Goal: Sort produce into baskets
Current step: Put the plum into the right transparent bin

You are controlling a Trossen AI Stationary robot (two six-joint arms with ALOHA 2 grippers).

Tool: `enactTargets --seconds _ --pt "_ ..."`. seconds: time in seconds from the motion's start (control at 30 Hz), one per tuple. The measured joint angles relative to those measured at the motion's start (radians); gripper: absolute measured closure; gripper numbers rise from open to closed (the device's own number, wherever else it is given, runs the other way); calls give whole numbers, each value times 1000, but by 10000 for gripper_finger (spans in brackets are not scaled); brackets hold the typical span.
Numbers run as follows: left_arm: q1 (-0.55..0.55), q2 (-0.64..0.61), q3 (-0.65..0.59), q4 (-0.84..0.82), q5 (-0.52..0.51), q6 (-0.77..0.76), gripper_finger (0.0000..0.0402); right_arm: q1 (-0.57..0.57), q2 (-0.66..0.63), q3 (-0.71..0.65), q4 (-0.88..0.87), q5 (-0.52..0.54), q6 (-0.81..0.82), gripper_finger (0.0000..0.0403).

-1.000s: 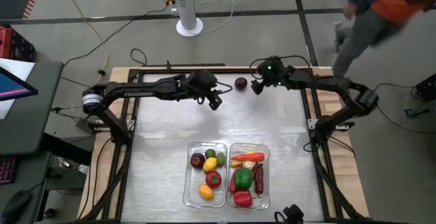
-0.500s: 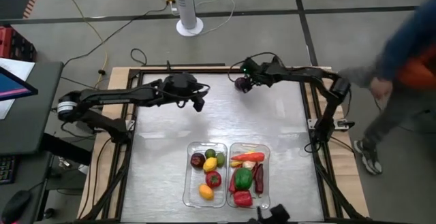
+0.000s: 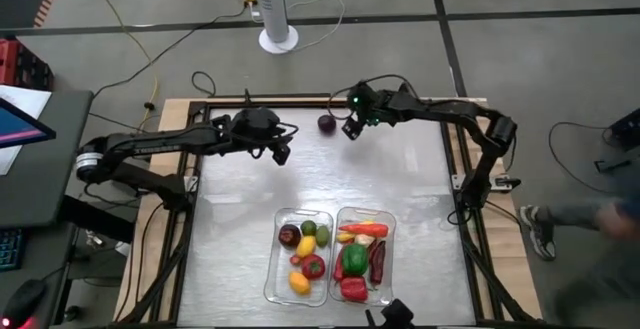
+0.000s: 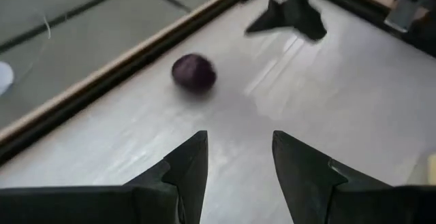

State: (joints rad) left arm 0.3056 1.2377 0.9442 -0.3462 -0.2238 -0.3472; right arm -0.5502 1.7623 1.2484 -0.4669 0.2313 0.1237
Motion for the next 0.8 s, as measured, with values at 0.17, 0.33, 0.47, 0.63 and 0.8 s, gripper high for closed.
enactTargets --seconds 0.17,0.33,0.47,0.63,0.8 --pt "63 75 0 35 87 -31 251 -27 -20 4 -65 -27 18 85" --pt "145 252 44 106 270 -24 251 -41 -94 3 -90 -50 31 85" --pt "183 428 175 94 290 14 250 -47 -153 3 -118 -54 59 85" --pt "201 634 383 24 291 23 222 -39 -234 4 -156 -57 63 85" --pt "199 770 563 -61 297 58 150 -27 -286 3 -180 -58 77 85"
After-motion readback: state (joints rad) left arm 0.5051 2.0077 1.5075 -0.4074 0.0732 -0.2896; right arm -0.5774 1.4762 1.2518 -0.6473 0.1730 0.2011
